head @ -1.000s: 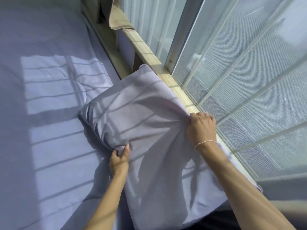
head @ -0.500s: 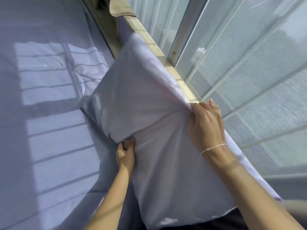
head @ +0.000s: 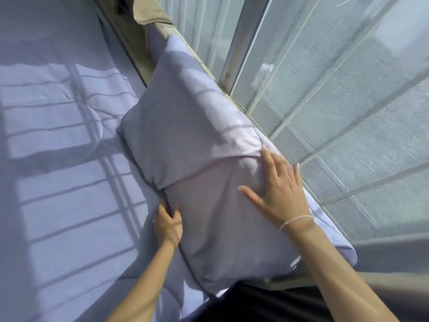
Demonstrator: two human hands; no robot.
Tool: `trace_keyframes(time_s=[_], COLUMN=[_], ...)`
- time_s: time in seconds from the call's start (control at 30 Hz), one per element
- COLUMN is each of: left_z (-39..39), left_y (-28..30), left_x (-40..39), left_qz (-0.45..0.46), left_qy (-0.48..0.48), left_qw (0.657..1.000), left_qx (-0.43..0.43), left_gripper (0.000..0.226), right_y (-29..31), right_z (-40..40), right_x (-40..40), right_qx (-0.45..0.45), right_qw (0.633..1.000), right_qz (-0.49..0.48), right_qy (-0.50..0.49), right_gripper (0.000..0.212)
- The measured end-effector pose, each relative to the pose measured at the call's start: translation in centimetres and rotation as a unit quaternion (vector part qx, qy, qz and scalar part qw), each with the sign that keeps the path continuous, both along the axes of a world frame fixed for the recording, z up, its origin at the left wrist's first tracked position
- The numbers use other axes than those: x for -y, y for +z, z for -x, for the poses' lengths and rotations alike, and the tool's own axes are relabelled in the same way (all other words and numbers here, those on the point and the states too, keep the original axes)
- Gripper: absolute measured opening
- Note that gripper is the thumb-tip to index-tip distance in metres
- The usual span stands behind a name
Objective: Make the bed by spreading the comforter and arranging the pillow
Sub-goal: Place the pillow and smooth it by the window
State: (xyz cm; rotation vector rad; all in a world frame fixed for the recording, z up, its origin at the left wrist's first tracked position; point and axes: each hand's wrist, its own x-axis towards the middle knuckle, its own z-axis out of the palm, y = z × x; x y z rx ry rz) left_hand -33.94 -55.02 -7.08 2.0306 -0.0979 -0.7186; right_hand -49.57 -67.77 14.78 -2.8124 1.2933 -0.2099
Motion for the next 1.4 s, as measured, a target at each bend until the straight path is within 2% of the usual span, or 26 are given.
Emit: trace_keyframes(time_s=[0.1, 0.23, 0.33, 0.47, 0.53, 0.67, 0.73, 0.87, 1.0, 1.07, 1.13, 1.17, 1.2, 1.27, 1.4], left_z=[3.2, 6.3, 9.1, 12.0, 12.1, 11.2, 10.5, 10.3, 11.7, 11.8, 11.8, 11.8, 11.6, 11.2, 10.1], left_y=[0.2, 0.0, 0.7, 0.1, 0.2, 1.0, 1.2, 0.8, 0.8, 0.4, 0.2, 0.1, 0.3, 0.8, 0.9], left_x=[-1.9, -4.1, -5.8, -8.2, -8.4, -7.4, -7.1, -7.3, -8.8, -9.3, -9.4, -9.3, -9.1, -8.8, -7.3], left_qz=[-0.019, -0.035, -0.054, -0.096, -0.1, -0.098, -0.11, -0.134, -0.141, -0.15, -0.138, -0.128, -0.124, -0.12, -0.193], left_qy=[-0.044, -0.122, -0.18, -0.219, -0.19, -0.124, -0.141, -0.198, -0.253, -0.275, -0.267, -0.249, -0.24, -0.268, -0.461], left_qw=[0.997, 0.986, 0.977, 0.969, 0.977, 0.987, 0.984, 0.97, 0.956, 0.949, 0.954, 0.96, 0.962, 0.945, 0.831], left_qx=[0.063, 0.108, 0.098, 0.056, 0.017, -0.017, -0.029, -0.035, -0.052, -0.041, -0.019, 0.006, 0.045, 0.142, 0.243], left_gripper=[0.047, 0.051, 0.066, 0.079, 0.071, 0.037, 0.018, 0.013, 0.032, 0.024, 0.006, 0.016, 0.036, 0.066, 0.086], right_y=[-0.3, 0.4, 1.0, 1.7, 2.2, 4.0, 4.4, 3.5, 3.4, 3.7, 3.7, 3.6, 3.4, 2.7, 1.9], right_z=[2.2, 4.1, 5.8, 7.6, 8.1, 9.1, 9.7, 11.1, 12.6, 12.7, 12.2, 11.7, 11.1, 10.0, 10.8], right_x=[-0.8, -1.5, -2.7, -3.7, -3.8, -4.1, -4.5, -4.9, -4.5, -4.8, -5.2, -5.4, -5.5, -5.7, -5.0], right_qx=[-0.047, -0.064, -0.102, -0.15, -0.147, -0.149, -0.154, -0.157, -0.178, -0.169, -0.122, -0.089, -0.063, -0.063, -0.146], right_qw=[0.999, 0.996, 0.99, 0.971, 0.964, 0.956, 0.957, 0.967, 0.963, 0.963, 0.971, 0.979, 0.987, 0.991, 0.973], right_qz=[-0.025, -0.046, -0.066, -0.152, -0.192, -0.227, -0.217, -0.123, -0.086, -0.113, -0.14, -0.137, -0.124, -0.113, -0.158], right_qy=[-0.007, -0.043, -0.071, -0.109, -0.113, -0.114, -0.116, -0.162, -0.184, -0.18, -0.149, -0.118, -0.083, -0.035, -0.084], right_gripper=[0.113, 0.122, 0.126, 0.128, 0.127, 0.116, 0.104, 0.085, 0.061, 0.064, 0.079, 0.081, 0.08, 0.072, 0.071])
